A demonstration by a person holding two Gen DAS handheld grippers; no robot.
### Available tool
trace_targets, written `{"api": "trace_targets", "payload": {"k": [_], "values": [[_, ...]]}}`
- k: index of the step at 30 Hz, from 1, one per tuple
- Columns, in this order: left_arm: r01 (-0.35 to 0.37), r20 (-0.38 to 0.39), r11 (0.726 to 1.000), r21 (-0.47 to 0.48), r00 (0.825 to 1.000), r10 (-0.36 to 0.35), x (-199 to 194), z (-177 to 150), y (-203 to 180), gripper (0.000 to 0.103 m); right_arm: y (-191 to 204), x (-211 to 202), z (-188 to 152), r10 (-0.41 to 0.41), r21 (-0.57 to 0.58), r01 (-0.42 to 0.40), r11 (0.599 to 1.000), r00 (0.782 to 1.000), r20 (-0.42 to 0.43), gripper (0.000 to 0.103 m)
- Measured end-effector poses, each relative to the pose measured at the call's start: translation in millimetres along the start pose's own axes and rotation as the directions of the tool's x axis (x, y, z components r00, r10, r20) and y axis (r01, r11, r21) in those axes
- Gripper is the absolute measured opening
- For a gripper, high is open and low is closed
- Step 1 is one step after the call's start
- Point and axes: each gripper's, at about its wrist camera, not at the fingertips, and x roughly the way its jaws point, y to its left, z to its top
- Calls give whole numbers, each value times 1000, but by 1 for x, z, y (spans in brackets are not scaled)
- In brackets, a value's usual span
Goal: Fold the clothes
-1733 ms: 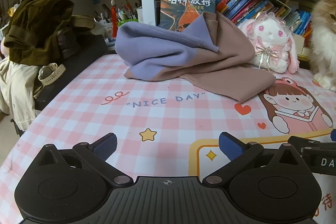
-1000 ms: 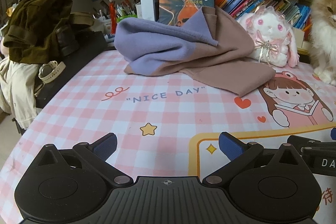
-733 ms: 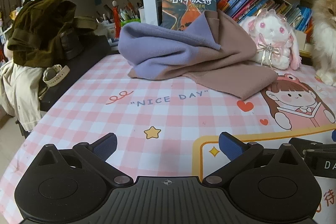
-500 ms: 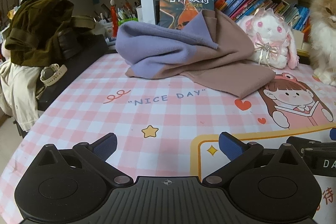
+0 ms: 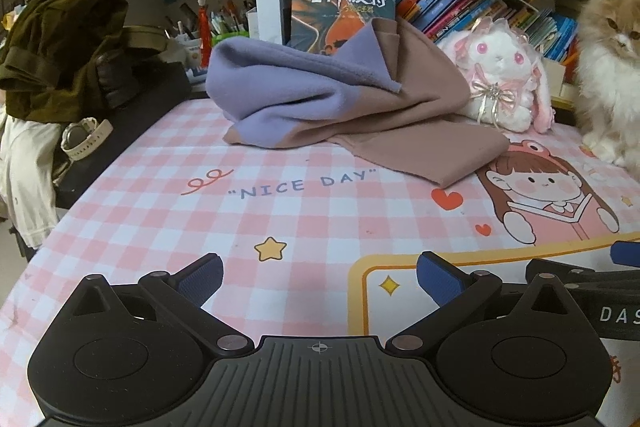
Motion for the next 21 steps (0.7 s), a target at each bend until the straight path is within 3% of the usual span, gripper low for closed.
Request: {"api": "trace_targets", "payload": {"k": [21], "values": [[-21,-37,1000,2,999,21,5,0,1,103,4,4,0,5,4,-5,1000,999,-46,103]]}}
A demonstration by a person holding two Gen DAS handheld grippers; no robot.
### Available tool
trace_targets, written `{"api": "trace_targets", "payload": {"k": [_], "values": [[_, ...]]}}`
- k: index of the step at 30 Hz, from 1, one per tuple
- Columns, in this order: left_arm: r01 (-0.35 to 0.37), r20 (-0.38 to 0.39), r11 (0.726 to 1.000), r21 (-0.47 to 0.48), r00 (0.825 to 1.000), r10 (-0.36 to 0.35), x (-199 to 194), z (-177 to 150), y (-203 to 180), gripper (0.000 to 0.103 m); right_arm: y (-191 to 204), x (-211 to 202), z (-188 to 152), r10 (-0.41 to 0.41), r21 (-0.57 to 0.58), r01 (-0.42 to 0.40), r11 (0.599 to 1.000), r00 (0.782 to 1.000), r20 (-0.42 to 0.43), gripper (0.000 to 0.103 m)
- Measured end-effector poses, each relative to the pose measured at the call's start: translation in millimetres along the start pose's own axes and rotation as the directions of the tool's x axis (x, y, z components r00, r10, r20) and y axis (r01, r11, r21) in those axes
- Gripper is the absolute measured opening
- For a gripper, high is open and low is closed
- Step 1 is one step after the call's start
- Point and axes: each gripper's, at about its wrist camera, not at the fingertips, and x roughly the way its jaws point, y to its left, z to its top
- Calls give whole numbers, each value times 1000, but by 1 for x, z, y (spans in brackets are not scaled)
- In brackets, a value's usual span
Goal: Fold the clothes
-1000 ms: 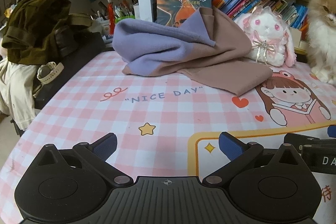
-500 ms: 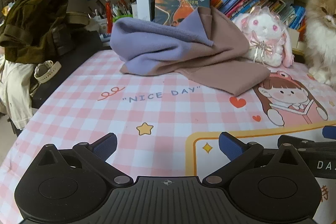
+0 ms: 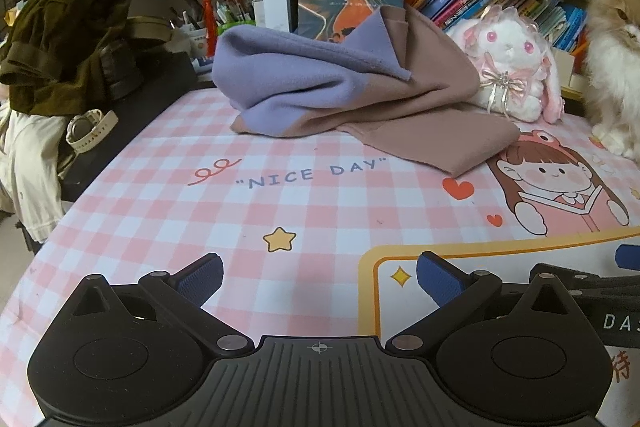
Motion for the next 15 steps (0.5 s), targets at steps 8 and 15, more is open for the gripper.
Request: {"api": "trace_targets", "payload": {"k": [8,15], "values": [[7,2,1000,2,1000,-7,0,0,-1,103,0,2,1,4,-4,-4,1000,1000,-6,103],[13,2,1000,3,1000,-13,1,-1,-1,103,-2,3,3,18,8,-17,1000,1000,-6,103]]}}
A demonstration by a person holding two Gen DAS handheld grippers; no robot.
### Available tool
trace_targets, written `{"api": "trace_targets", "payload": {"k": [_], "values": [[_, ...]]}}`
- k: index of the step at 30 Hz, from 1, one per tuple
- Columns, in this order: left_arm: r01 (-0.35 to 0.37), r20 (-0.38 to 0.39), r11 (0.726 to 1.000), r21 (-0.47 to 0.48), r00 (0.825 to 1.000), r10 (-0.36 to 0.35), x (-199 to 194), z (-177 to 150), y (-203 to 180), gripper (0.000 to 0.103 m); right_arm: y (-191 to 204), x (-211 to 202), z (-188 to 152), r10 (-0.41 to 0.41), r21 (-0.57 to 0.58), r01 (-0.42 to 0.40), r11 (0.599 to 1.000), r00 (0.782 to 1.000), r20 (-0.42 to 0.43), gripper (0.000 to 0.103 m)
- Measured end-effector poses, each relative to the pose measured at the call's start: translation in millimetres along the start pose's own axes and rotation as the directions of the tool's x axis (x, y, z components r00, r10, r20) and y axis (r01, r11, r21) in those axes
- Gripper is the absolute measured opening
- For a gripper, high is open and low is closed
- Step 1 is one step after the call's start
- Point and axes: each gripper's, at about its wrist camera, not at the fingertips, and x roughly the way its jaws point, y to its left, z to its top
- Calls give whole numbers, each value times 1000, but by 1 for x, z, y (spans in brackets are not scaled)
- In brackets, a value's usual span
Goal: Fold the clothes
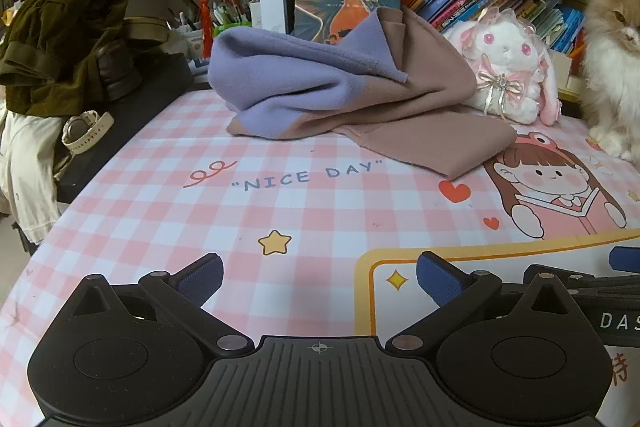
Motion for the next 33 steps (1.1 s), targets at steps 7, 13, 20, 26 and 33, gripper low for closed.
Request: {"api": "trace_targets", "payload": {"k": [7,13,20,26,33], "values": [[1,-3,1000,0,1000,-1,0,0,-1,103,0,1,0,1,1,-1,1000,1000,-7,103],[2,-8,1000,3,1000,-2,1,0,-2,103,1,0,0,-15,-1,15,1000,1000,-3,103],[3,-5,1000,15,1000,-3,1,-2,-4,103,0,0,0,-24,-7,24,1000,1000,0,103],[3,-10,1000,23,1000,-3,2,-2,-5,103,-1,0,-1,-28,-11,28,1000,1000,-1,103],[38,-10,999,32,999,-38,3,-1,-3,103,-1,2,0,-24,-14,24,1000,1000,4,103]]}}
